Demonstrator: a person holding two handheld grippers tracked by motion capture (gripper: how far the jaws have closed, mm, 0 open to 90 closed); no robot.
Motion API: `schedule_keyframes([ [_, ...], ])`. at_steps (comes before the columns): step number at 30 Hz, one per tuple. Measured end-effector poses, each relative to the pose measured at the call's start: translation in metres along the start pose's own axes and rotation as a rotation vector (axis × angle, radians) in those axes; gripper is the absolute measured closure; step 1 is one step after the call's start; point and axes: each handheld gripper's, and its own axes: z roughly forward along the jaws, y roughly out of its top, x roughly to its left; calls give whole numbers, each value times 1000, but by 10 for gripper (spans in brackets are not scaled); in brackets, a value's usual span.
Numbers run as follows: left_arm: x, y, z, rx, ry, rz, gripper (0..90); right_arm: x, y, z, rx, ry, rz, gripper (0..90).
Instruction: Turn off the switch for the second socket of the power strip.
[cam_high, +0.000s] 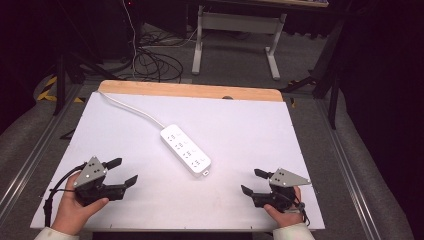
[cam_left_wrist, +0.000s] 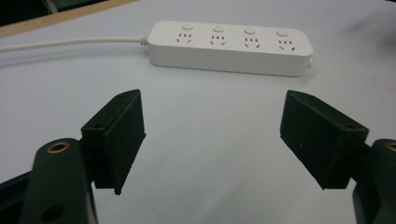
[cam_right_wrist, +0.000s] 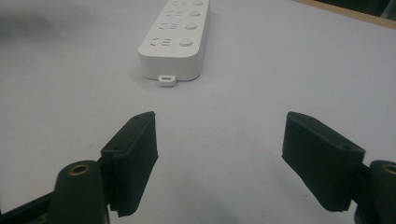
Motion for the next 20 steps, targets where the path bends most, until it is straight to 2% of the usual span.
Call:
schedule_keyframes([
  [2,3,-7,0,2,-1,-36,228,0,0,0,1,1,-2,271],
  [7,6,-20,0,17,2,-74,229,0,0,0,2,-2,0,271],
  [11,6,-30,0,31,20,-56,230,0,0,0,0,0,3,270],
  [15,6,-38,-2,39,30,-8,231,-1,-1,-1,0,-1,5,270],
  [18,6,-40,-4,37,16,-15,230,-1,-1,-1,-1,0,5,270],
  [20,6,-41,-6,26,12,-33,232,-1,-1,-1,0,0,6,270],
])
